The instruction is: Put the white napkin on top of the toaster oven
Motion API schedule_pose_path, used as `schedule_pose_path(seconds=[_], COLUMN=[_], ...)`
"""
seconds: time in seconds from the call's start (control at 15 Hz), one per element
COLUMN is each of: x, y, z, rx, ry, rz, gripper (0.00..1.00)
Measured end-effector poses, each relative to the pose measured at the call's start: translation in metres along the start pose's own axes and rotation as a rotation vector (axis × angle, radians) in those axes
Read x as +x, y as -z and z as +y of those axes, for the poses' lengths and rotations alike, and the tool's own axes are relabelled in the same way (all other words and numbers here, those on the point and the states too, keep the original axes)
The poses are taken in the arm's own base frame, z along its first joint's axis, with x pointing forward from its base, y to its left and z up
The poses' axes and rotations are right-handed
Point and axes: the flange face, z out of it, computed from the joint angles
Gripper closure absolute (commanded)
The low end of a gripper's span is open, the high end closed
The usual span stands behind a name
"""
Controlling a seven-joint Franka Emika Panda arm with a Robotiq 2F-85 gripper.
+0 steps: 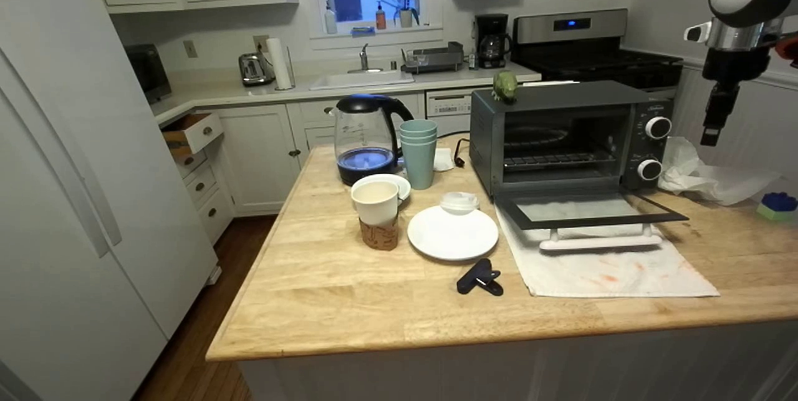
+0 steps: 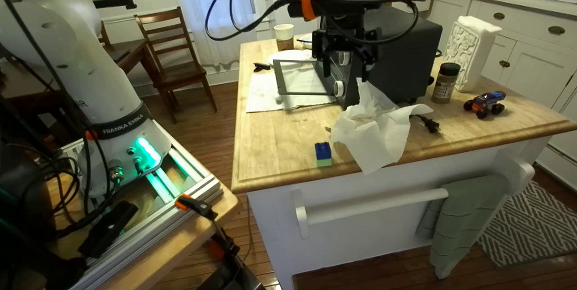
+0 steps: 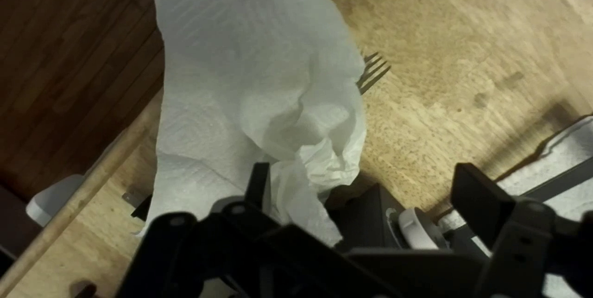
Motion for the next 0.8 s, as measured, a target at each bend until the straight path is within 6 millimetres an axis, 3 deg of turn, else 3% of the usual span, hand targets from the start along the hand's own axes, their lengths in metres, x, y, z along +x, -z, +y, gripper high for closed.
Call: schedule_pose_path(seconds=[0.4, 0.67, 0.8], x=[-0.004, 0.000, 0.004], y=[-0.022, -0.032, -0.037], z=[0.021, 0.023, 0.028], rx=[0.004, 0.045, 0.036], ry=[0.051, 0.092, 0.110], rz=[0.146, 0.199, 0.217], gripper=[0.02, 0.27, 0.51])
